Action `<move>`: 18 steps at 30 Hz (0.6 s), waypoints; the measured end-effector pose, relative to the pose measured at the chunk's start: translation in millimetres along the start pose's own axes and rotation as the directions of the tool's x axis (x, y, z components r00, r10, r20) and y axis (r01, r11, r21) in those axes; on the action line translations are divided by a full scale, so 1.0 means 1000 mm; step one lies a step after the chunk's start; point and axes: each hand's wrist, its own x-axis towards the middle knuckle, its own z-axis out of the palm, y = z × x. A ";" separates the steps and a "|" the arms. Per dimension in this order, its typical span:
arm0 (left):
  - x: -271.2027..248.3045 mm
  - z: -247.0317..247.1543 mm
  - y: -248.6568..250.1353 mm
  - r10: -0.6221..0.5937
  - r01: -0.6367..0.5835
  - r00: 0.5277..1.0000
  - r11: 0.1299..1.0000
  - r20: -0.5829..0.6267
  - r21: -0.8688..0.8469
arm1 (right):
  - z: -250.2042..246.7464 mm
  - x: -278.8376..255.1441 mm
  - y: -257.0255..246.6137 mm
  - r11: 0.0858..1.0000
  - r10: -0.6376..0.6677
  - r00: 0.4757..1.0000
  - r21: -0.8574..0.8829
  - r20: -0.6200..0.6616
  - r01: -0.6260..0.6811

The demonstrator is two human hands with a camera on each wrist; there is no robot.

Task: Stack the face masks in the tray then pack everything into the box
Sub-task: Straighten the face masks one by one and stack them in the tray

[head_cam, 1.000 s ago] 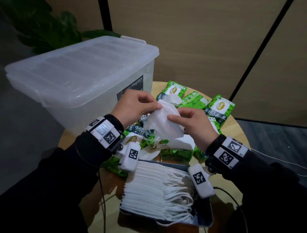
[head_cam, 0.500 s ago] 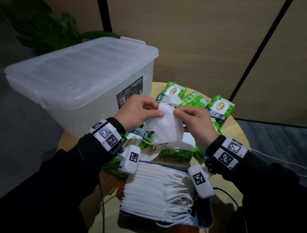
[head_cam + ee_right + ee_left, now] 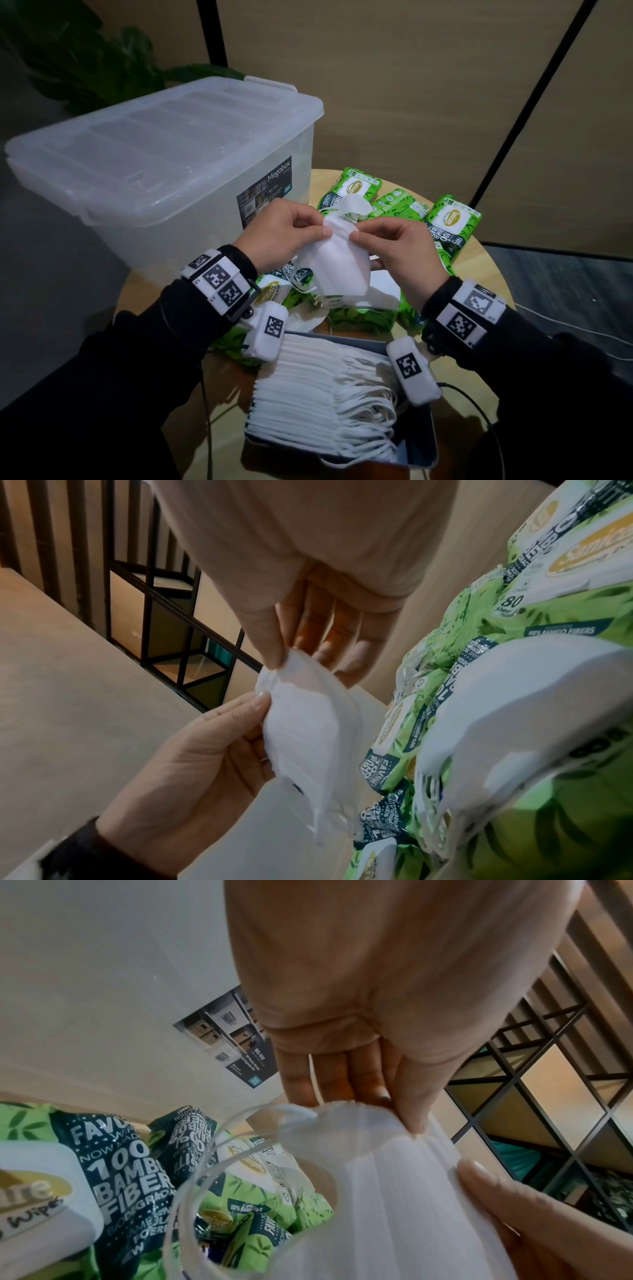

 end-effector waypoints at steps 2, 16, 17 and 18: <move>0.000 0.000 0.000 -0.004 0.004 1.000 1.000 0.011 -0.022 | 0.000 0.000 0.000 1.000 0.000 1.000 -0.003 0.003 0.000; 0.000 0.006 -0.002 0.003 -0.004 0.999 1.000 -0.033 -0.029 | -0.002 0.002 0.003 0.993 -0.016 1.000 -0.120 -0.011 0.014; 0.000 0.006 -0.002 0.003 -0.004 0.999 1.000 -0.041 -0.021 | -0.002 0.002 0.003 0.992 -0.014 1.000 -0.126 -0.010 0.012; 0.001 0.007 -0.002 0.002 -0.003 0.999 1.000 -0.046 -0.020 | -0.002 0.002 0.003 0.991 -0.012 1.000 -0.131 -0.009 0.010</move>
